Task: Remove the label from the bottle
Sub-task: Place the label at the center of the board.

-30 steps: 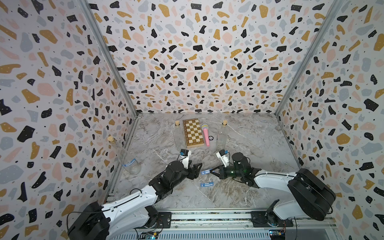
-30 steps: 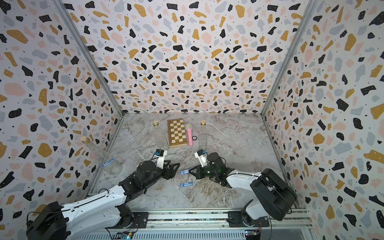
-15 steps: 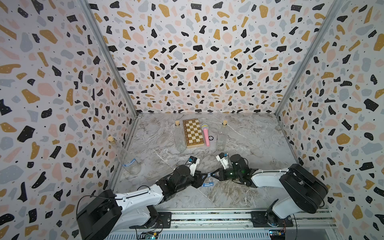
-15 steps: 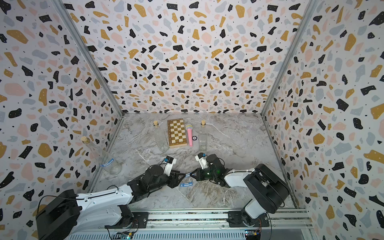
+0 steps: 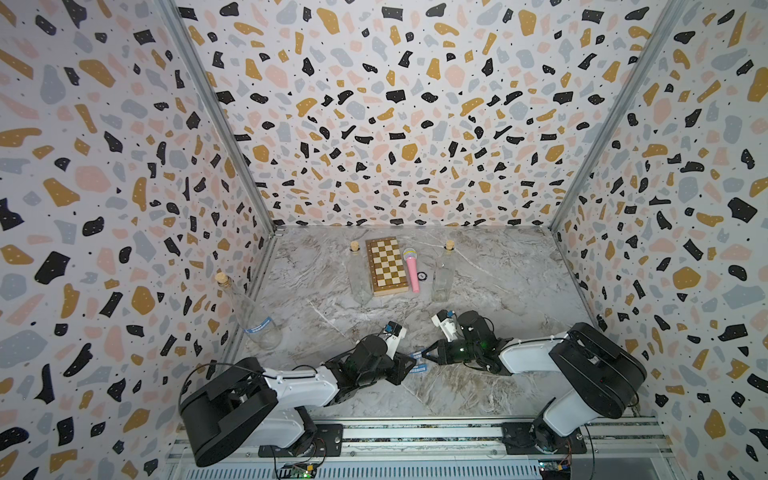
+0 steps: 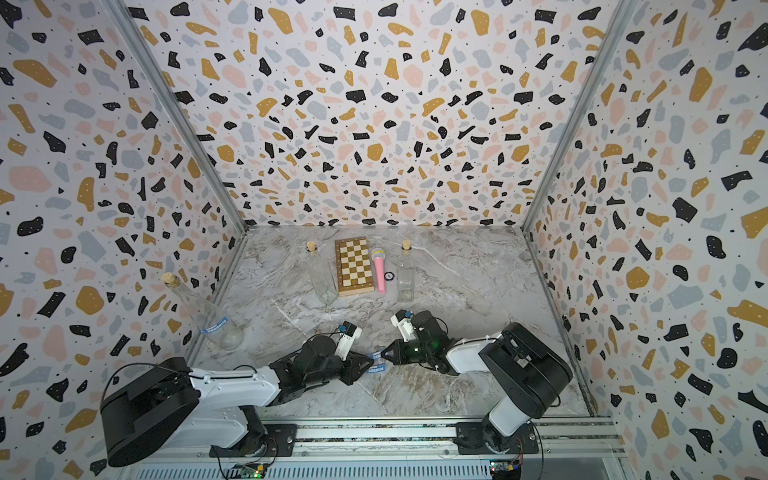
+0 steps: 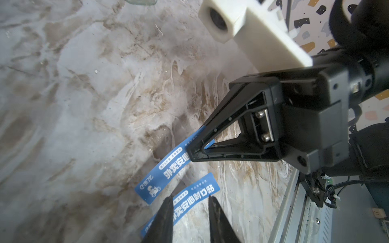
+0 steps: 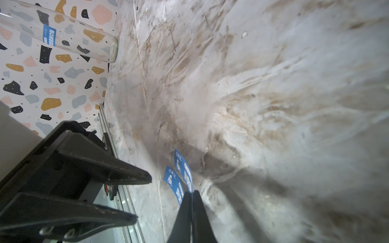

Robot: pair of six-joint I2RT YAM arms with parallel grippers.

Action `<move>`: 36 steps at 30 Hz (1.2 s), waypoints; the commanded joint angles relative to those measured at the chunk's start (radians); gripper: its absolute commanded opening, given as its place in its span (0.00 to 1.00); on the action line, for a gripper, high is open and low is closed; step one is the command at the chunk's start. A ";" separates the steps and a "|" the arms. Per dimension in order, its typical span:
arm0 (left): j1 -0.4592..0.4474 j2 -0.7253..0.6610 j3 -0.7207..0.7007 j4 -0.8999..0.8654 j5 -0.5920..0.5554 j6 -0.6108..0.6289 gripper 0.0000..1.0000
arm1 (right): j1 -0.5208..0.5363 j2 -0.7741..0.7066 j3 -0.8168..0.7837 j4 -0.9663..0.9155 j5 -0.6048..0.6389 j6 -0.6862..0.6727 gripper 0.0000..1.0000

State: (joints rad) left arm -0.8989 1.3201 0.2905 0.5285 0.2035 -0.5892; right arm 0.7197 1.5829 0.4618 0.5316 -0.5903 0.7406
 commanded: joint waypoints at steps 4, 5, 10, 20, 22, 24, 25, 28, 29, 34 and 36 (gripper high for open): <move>-0.004 0.057 0.021 0.105 0.010 -0.002 0.27 | 0.006 0.003 0.012 0.013 -0.015 0.003 0.07; -0.004 0.067 0.022 0.112 0.007 -0.006 0.27 | 0.006 0.004 0.013 0.012 -0.016 0.003 0.07; -0.004 0.081 0.019 0.130 -0.030 -0.024 0.24 | 0.007 0.007 0.015 0.008 -0.019 -0.003 0.07; -0.004 0.123 0.054 0.095 -0.056 -0.014 0.19 | 0.008 0.017 0.024 0.005 -0.026 -0.006 0.07; -0.003 0.132 0.053 0.096 -0.058 -0.016 0.19 | 0.008 0.017 0.024 0.005 -0.026 -0.006 0.07; -0.005 0.142 0.052 0.097 -0.062 -0.017 0.18 | 0.007 0.021 0.024 0.005 -0.027 -0.005 0.08; -0.004 0.148 0.053 0.096 -0.064 -0.017 0.18 | 0.009 0.022 0.026 0.006 -0.029 -0.005 0.08; -0.003 0.165 0.055 0.103 -0.065 -0.021 0.18 | 0.009 0.024 0.026 0.007 -0.031 -0.004 0.08; -0.004 0.172 0.055 0.108 -0.064 -0.023 0.18 | 0.010 0.025 0.025 0.006 -0.031 -0.004 0.08; -0.005 0.204 0.059 0.116 -0.067 -0.032 0.17 | 0.011 0.021 0.026 0.005 -0.029 -0.006 0.08; -0.004 0.212 0.062 0.116 -0.069 -0.031 0.17 | 0.011 0.022 0.025 0.005 -0.029 -0.004 0.08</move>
State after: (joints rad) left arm -0.8989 1.5169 0.3309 0.6197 0.1474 -0.6178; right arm 0.7250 1.6039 0.4629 0.5327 -0.6136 0.7403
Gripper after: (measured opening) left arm 0.173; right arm 0.076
